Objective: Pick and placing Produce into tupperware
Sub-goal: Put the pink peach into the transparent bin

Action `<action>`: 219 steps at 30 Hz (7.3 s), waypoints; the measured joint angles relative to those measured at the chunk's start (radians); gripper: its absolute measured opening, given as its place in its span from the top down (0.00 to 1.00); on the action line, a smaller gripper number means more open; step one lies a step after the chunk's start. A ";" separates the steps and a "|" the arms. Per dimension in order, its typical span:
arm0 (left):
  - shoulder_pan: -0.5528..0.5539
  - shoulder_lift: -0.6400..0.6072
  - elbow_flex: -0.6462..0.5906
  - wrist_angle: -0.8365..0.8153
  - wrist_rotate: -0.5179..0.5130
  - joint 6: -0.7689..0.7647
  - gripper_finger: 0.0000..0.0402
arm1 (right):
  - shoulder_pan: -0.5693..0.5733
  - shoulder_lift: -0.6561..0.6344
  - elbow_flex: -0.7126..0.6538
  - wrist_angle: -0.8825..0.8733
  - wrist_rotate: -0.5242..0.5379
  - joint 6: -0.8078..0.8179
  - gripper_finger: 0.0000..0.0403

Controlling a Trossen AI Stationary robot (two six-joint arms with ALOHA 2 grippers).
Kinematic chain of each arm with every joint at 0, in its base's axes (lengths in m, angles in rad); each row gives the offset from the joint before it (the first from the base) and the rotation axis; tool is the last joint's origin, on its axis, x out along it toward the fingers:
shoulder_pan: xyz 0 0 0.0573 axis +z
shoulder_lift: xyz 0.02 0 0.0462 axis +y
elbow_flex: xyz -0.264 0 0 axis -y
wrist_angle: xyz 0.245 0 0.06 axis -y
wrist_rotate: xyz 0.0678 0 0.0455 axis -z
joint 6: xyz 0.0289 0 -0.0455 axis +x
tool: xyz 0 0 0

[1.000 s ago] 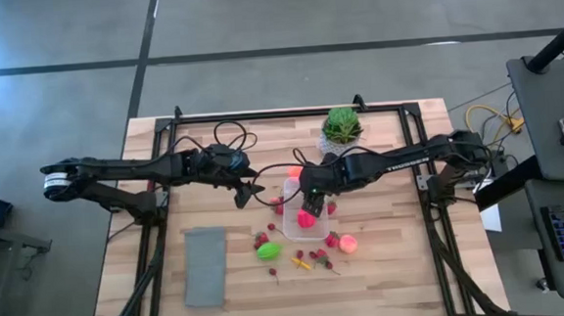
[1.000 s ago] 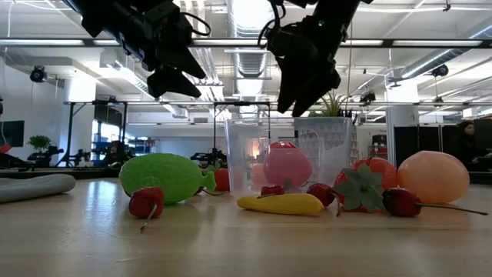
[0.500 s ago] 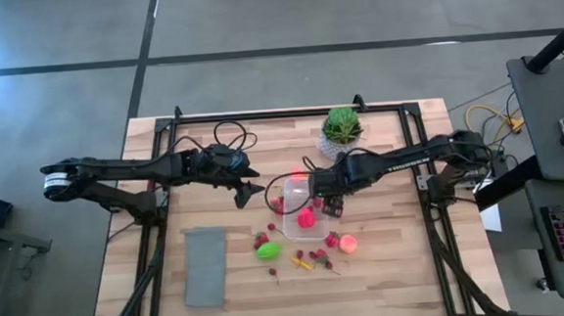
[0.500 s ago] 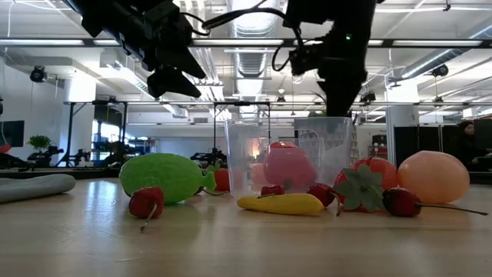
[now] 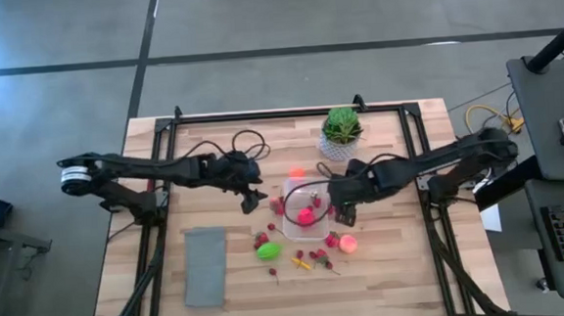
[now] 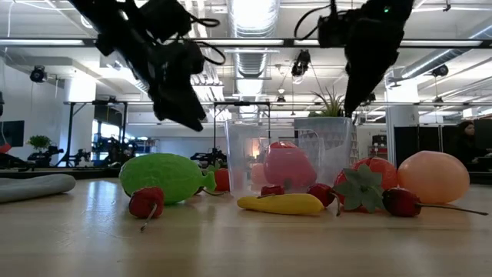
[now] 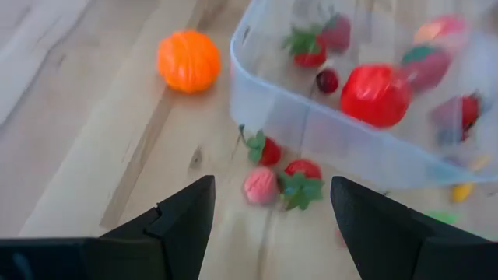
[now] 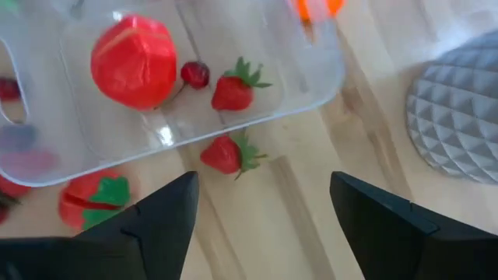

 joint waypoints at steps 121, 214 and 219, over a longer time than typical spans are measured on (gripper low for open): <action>-0.067 0.112 0.063 -0.038 -0.261 0.190 0.81 | 0.006 -0.174 -0.163 0.144 0.029 0.265 0.26; -0.280 -0.208 0.079 0.019 -0.283 -0.252 0.44 | 0.459 -0.168 -0.181 0.238 0.091 0.573 0.30; -0.285 -0.214 0.079 0.003 -0.265 -0.221 0.44 | 0.484 -0.115 -0.293 0.248 0.062 0.505 0.31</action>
